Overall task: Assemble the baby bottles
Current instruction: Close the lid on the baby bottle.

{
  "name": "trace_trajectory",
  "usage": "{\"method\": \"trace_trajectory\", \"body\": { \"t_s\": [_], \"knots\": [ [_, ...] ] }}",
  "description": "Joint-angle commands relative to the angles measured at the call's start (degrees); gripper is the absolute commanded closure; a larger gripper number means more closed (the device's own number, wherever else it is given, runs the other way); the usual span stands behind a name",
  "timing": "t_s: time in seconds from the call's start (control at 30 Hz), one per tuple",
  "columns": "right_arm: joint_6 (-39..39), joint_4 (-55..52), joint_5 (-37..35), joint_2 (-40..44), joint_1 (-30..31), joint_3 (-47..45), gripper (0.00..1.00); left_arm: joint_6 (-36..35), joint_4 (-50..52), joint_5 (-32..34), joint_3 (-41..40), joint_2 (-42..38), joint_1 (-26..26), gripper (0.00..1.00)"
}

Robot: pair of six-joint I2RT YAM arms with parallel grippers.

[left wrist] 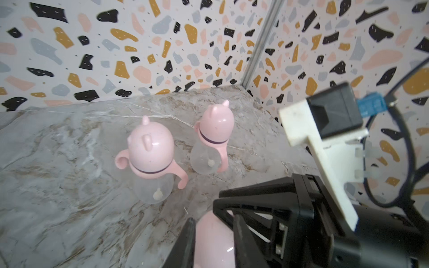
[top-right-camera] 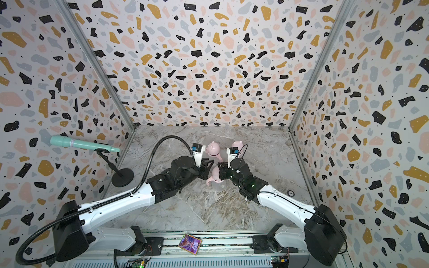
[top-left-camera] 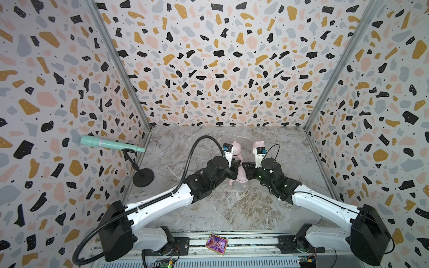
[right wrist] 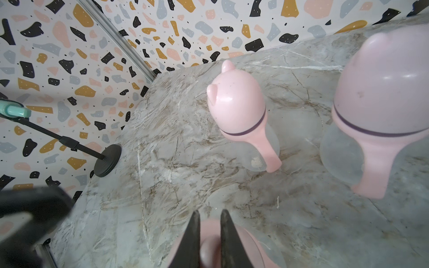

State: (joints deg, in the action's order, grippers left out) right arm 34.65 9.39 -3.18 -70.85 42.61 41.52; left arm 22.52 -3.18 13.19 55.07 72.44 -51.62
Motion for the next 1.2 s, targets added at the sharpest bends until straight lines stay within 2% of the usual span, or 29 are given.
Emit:
{"method": "trace_trajectory", "body": {
  "t_s": [0.0,0.13,0.4,0.57,0.77,0.83,0.93,1.03,1.17],
  "knots": [
    [-1.47,-22.38,0.92,-3.74,0.37,-4.19,0.83,0.77,3.00,2.12,-2.89,-4.23,2.34,0.63],
    [-1.74,-23.60,0.38,-3.29,0.37,-2.79,0.81,-0.10,5.52,4.59,-6.99,-9.88,4.92,0.49],
    [-2.17,-26.09,-1.05,-1.84,-0.02,2.39,0.77,-0.64,10.17,8.10,-14.83,-20.87,10.42,0.36],
    [-3.33,-26.79,-1.57,-2.24,-0.64,7.24,0.75,-1.31,11.25,8.77,-18.03,-24.81,11.96,0.21],
    [-5.34,-28.93,-1.22,-3.02,-1.21,13.85,0.72,-1.71,12.83,9.72,-19.30,-26.75,13.79,0.12],
    [-6.59,-29.55,-0.27,-2.61,-1.53,16.29,0.68,-1.86,12.77,10.59,-19.90,-27.06,14.47,0.08],
    [-9.27,-31.05,5.17,-3.03,-4.13,21.53,0.56,-2.19,11.70,12.87,-21.09,-27.39,15.37,0.01],
    [-12.21,-33.62,9.21,-3.20,-6.73,27.40,0.45,-2.67,10.00,17.00,-22.14,-27.18,16.34,0.00],
    [-17.34,-33.64,10.41,-0.66,-11.26,29.42,0.27,-4.32,4.19,27.03,-25.61,-26.69,17.48,0.00]
  ]
}}
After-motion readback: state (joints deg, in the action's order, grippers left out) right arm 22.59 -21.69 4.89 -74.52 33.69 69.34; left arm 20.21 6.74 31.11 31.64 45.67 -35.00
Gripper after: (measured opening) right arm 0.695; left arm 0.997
